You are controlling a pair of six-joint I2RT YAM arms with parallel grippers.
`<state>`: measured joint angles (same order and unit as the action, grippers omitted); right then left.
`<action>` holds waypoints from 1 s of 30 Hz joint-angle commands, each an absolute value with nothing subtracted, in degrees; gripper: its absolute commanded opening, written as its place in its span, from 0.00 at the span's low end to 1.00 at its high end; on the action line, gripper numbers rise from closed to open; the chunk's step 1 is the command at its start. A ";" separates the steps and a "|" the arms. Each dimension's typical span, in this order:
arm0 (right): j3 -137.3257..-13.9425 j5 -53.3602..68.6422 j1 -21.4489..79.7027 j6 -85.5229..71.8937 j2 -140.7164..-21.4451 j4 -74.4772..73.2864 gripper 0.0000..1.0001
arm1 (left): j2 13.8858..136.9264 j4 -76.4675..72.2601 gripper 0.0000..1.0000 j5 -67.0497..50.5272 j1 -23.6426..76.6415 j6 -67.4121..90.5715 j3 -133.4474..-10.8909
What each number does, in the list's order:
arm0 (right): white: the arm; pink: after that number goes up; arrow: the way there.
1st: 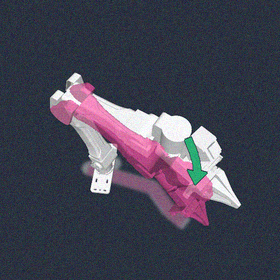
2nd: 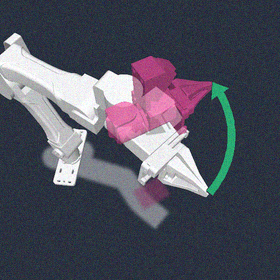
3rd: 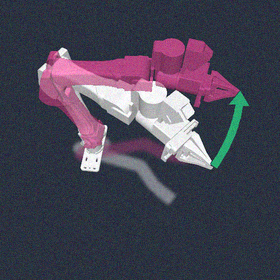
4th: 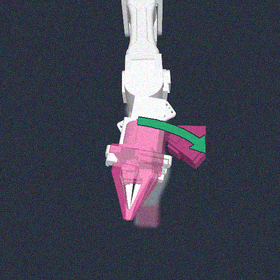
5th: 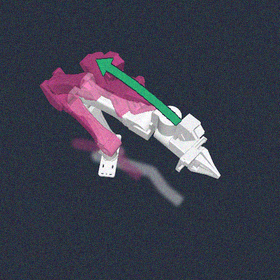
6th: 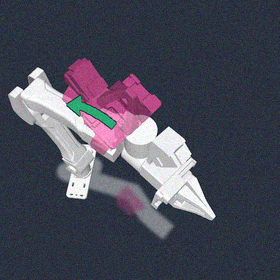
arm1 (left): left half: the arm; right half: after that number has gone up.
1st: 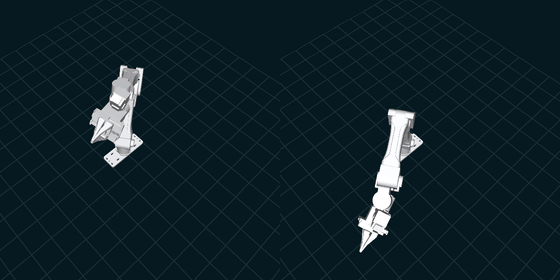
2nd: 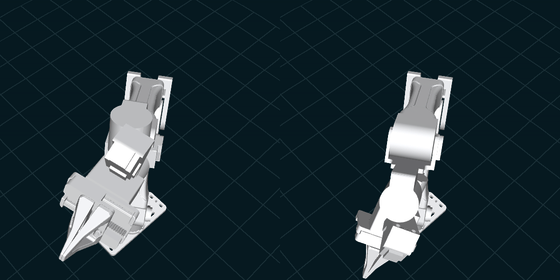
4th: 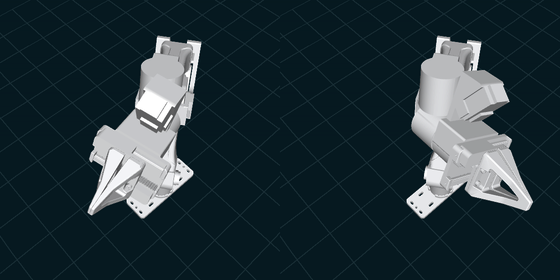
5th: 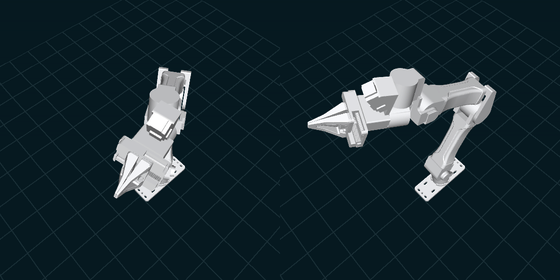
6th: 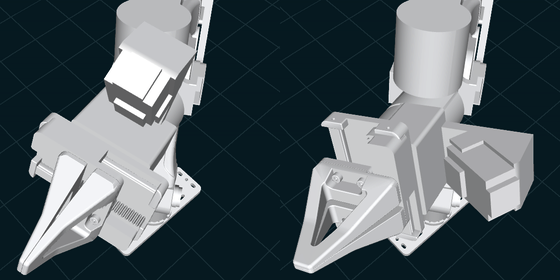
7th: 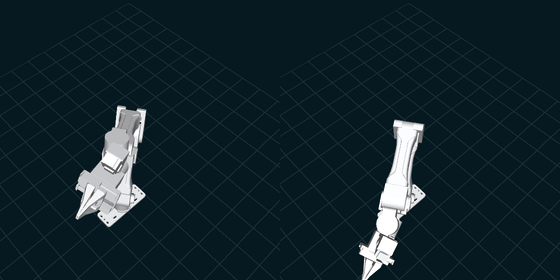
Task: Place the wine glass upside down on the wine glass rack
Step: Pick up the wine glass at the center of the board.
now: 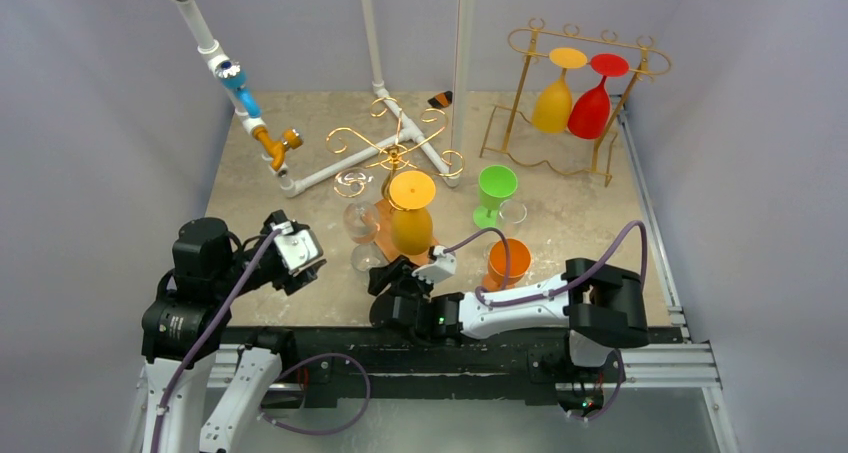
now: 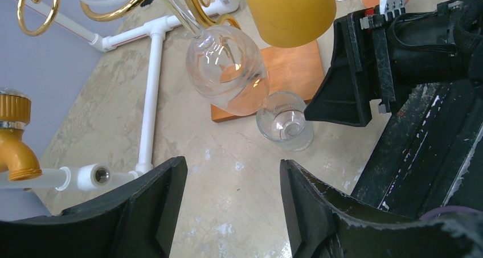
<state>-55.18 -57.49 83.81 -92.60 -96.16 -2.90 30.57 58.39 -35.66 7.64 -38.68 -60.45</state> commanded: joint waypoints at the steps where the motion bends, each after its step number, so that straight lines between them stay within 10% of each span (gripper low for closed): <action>1: -55.98 -61.40 83.03 -95.45 -95.75 -1.12 0.61 | 30.32 58.13 0.65 -37.33 7.62 -39.72 -62.17; 30: -55.46 -57.64 80.26 -95.24 -94.07 -12.45 0.47 | 29.85 55.79 0.65 -37.68 7.57 -37.67 -61.60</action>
